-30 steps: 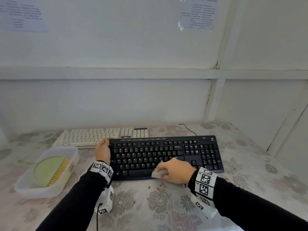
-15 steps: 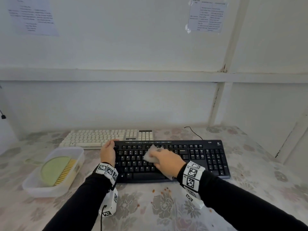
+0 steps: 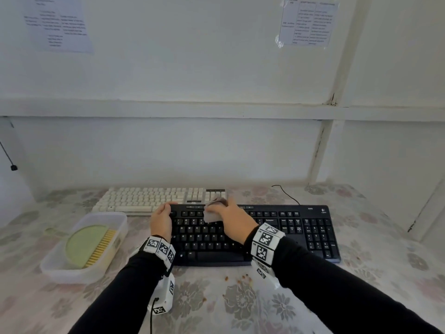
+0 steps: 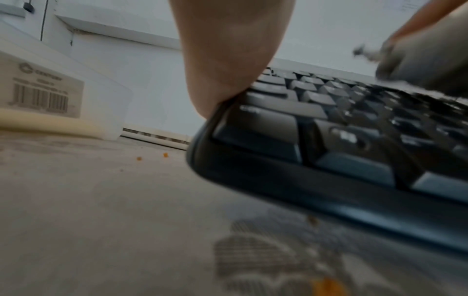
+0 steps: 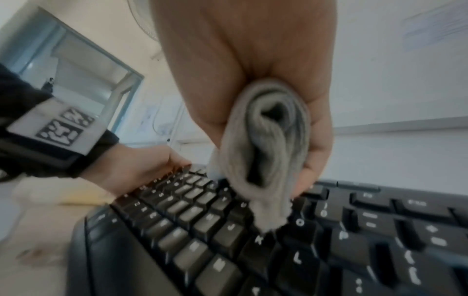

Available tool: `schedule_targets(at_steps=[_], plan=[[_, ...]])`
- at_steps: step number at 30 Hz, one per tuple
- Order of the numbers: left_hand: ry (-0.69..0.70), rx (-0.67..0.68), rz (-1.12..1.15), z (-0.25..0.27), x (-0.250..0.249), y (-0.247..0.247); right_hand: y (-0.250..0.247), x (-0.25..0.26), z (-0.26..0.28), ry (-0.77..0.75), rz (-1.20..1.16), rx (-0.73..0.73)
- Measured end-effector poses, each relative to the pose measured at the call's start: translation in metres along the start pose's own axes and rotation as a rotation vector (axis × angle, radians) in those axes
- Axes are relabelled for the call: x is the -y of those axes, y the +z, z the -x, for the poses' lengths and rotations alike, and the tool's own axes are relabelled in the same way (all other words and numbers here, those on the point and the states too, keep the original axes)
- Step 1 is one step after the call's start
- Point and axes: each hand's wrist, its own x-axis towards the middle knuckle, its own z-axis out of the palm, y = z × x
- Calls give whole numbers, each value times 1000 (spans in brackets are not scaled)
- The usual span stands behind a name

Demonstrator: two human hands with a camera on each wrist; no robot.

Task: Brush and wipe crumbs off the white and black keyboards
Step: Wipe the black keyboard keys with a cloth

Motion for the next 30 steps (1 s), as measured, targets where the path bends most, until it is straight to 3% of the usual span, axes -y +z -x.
schedule_targets(at_steps=[3,9,11,13,17,19,21,27,30], plan=[[-3,-2,-18,-1,1,-1,8,10,5,-37,35,26],[-10,-7,-22,-2,2,-1,28,27,35,-225,277,343],[-13,-4,-1,0,0,-1,28,27,36,-289,301,378],[-5,-4,13,1,-2,-1,21,27,29,-298,207,296],[8,-4,18,1,-1,0,7,27,0,-126,46,-83],[-3,-2,28,2,-2,-1,7,29,-10,-52,59,-131],[2,-1,28,3,-3,-1,10,33,-12,-35,116,-76],[-28,-1,55,2,-3,-1,37,42,20,-248,303,209],[-42,5,51,2,-4,-2,33,43,22,-266,316,312]])
